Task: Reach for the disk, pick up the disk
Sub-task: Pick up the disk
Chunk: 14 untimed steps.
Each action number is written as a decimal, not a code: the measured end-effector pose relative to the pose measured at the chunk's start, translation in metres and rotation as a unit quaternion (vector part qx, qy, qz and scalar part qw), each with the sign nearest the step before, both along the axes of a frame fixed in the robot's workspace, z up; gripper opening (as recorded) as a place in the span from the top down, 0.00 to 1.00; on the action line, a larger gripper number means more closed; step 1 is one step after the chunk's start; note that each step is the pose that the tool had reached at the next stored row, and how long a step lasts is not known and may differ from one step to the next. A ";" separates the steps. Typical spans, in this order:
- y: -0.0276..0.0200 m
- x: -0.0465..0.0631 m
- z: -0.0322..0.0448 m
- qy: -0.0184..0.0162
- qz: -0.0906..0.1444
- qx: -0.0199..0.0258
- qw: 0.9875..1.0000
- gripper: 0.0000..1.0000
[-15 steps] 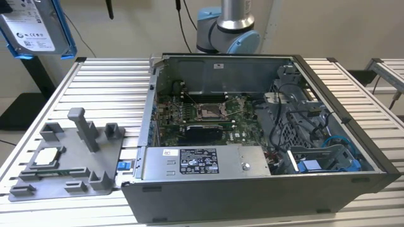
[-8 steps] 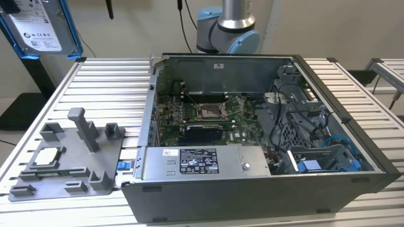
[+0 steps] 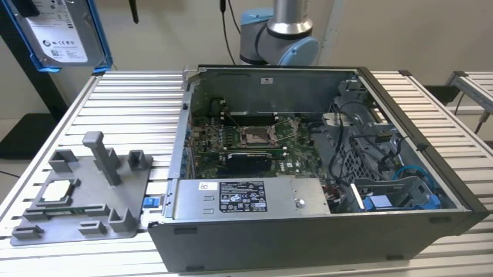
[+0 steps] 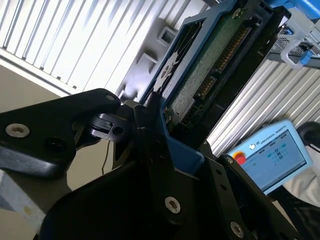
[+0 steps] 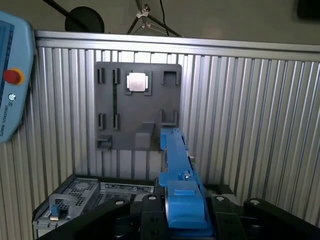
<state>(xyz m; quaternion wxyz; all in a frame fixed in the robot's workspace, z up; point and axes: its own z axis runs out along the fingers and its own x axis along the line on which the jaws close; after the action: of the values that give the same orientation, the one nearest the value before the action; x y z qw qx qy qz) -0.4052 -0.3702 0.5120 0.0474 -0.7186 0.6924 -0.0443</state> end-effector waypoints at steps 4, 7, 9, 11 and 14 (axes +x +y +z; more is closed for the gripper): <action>0.0000 0.011 0.0000 0.000 0.000 0.000 1.000 1.00; 0.0000 0.020 0.0000 0.000 0.000 0.000 1.000 1.00; 0.0000 0.025 0.0000 0.000 0.000 0.000 1.000 1.00; 0.0000 0.030 -0.0001 0.000 0.000 0.000 1.000 1.00; 0.0000 0.037 0.0000 0.000 0.000 0.000 1.000 1.00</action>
<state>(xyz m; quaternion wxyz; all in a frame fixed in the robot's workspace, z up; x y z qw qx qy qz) -0.3678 -0.3702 0.5120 0.0472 -0.7186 0.6924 -0.0441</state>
